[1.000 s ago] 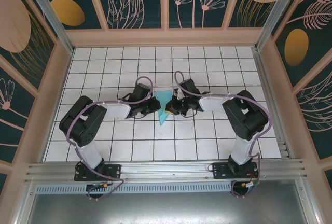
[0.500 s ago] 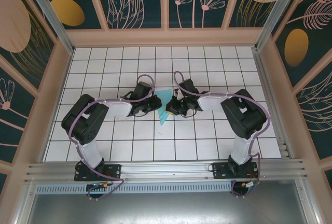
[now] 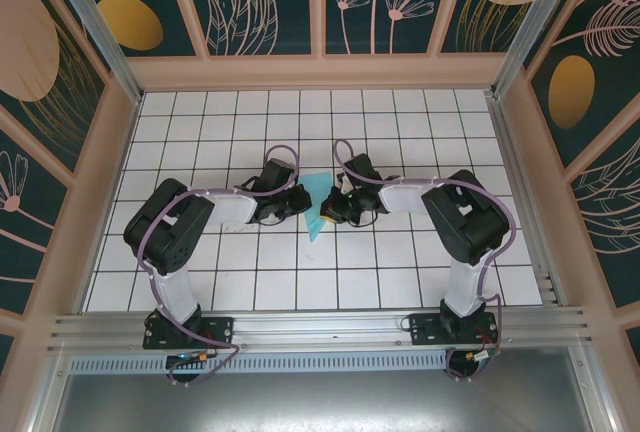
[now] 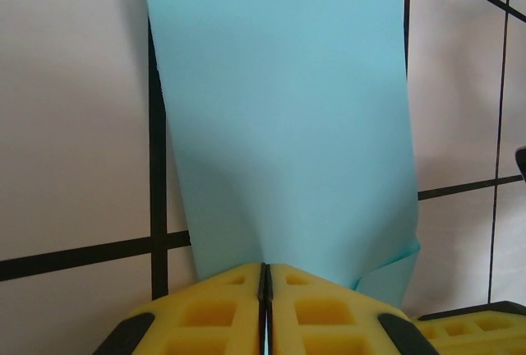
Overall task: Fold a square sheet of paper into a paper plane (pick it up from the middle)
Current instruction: Third fold the triangle at the center of the table.
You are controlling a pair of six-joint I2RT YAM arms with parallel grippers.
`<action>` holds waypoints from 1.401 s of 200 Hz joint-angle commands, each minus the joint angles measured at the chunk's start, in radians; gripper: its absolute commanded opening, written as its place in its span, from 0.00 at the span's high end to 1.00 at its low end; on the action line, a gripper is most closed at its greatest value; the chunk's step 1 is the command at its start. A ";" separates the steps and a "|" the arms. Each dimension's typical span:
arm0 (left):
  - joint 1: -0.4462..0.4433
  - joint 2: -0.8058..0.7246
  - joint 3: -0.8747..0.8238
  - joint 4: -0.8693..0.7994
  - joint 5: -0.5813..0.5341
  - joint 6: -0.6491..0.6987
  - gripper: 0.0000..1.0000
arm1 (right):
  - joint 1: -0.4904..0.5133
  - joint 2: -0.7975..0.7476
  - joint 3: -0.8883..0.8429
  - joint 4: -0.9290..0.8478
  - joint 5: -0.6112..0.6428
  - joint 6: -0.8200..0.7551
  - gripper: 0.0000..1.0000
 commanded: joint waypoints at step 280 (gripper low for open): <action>0.066 -0.192 -0.022 -0.132 -0.172 -0.070 0.72 | 0.017 0.072 0.044 -0.056 0.030 -0.041 0.69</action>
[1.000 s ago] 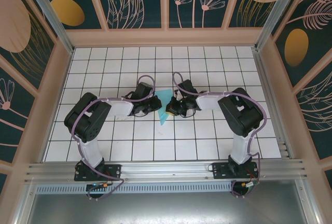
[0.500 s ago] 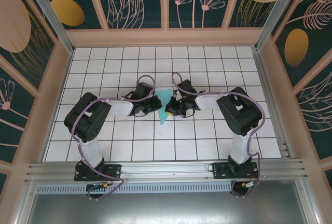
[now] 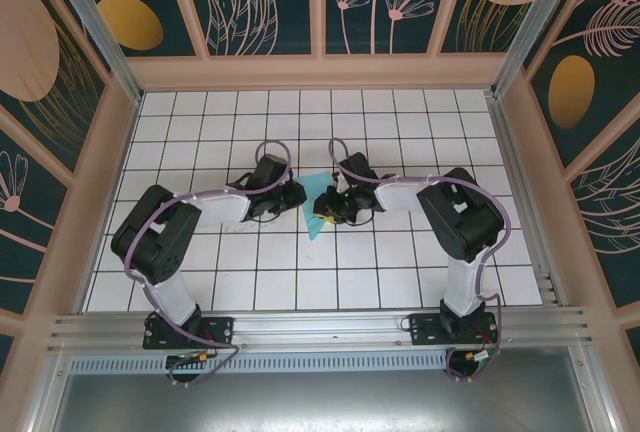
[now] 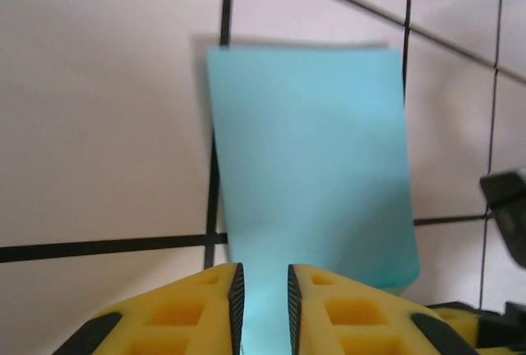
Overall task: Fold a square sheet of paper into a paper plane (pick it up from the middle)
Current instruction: Third fold the triangle at the center of the table.
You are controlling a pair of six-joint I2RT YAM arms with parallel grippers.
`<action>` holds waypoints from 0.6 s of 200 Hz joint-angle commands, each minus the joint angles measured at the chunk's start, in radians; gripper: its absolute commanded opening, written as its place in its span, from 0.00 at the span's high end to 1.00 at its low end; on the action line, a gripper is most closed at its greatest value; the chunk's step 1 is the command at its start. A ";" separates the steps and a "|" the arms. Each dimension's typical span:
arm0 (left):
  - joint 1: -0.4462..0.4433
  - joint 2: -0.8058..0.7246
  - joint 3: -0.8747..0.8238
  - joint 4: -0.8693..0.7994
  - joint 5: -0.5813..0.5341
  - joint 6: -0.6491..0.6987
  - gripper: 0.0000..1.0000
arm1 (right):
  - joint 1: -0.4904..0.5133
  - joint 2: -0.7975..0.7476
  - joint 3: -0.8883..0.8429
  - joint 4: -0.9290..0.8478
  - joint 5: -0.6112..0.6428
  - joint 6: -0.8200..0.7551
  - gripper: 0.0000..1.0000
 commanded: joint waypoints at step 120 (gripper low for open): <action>0.052 -0.171 -0.112 0.104 0.126 0.018 0.56 | 0.004 0.030 -0.009 -0.071 0.068 -0.013 0.53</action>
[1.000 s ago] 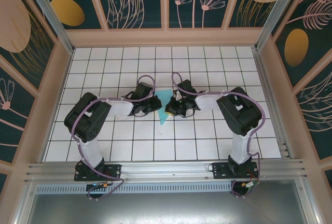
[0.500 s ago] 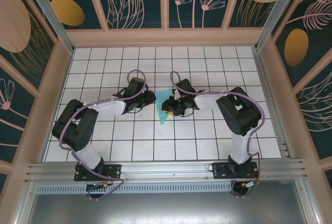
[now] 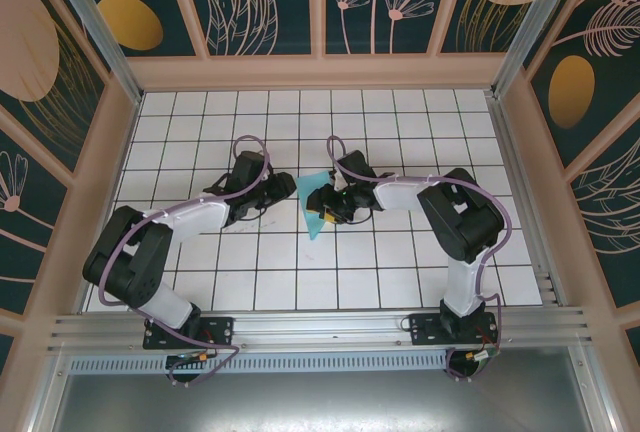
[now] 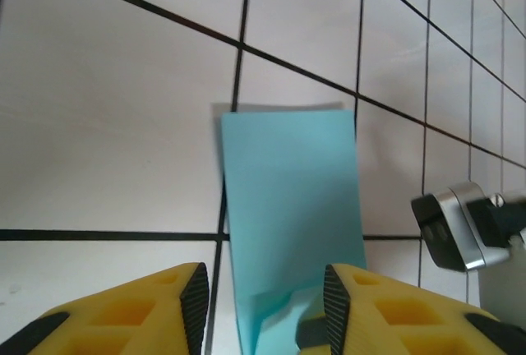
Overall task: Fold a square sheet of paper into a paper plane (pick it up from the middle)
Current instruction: Third fold the triangle at the center of the table.
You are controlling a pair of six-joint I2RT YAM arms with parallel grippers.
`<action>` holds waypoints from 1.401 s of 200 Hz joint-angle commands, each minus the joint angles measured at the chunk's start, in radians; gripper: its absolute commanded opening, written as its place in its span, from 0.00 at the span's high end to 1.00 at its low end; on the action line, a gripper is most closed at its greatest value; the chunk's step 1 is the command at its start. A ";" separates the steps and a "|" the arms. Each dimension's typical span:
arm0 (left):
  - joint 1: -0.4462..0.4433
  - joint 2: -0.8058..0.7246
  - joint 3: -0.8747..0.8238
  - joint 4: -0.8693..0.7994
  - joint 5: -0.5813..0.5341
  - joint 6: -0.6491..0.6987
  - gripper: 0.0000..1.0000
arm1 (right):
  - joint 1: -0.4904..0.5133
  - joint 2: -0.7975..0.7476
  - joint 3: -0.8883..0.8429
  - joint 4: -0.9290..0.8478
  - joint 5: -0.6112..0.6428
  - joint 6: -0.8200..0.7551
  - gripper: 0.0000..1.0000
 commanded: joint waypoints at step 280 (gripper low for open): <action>-0.066 0.230 0.091 -0.040 0.119 0.234 0.69 | -0.006 0.024 -0.020 -0.076 0.067 -0.032 0.84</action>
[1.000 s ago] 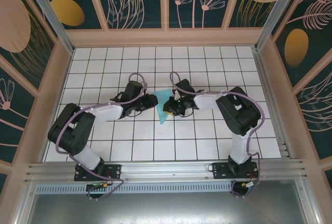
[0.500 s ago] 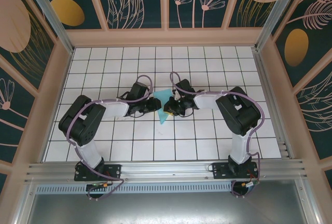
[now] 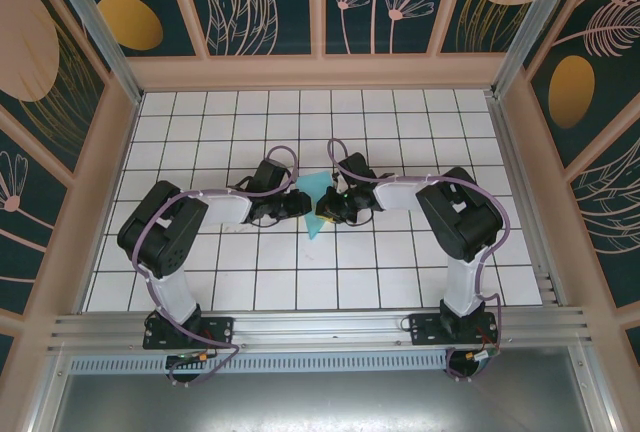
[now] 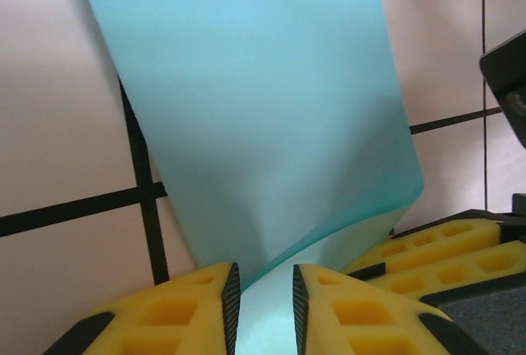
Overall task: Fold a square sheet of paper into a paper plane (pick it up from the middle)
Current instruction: Third fold the triangle at the center of the table.
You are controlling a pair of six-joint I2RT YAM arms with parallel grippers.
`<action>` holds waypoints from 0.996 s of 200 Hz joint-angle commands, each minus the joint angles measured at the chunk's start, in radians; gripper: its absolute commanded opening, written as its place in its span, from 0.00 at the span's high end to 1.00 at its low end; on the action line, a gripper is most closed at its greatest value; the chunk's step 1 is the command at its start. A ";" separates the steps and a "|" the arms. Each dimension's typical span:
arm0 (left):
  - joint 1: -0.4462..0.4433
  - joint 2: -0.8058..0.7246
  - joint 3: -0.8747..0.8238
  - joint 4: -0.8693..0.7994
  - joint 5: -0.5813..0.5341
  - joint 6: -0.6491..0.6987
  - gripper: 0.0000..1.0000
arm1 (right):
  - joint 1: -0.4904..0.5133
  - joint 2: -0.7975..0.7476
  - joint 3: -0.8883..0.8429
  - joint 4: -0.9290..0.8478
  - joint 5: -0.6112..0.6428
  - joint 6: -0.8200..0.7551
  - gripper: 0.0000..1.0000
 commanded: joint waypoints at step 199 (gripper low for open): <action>-0.004 -0.023 -0.011 -0.004 -0.043 0.035 0.74 | -0.002 -0.039 -0.060 0.049 -0.020 -0.013 0.87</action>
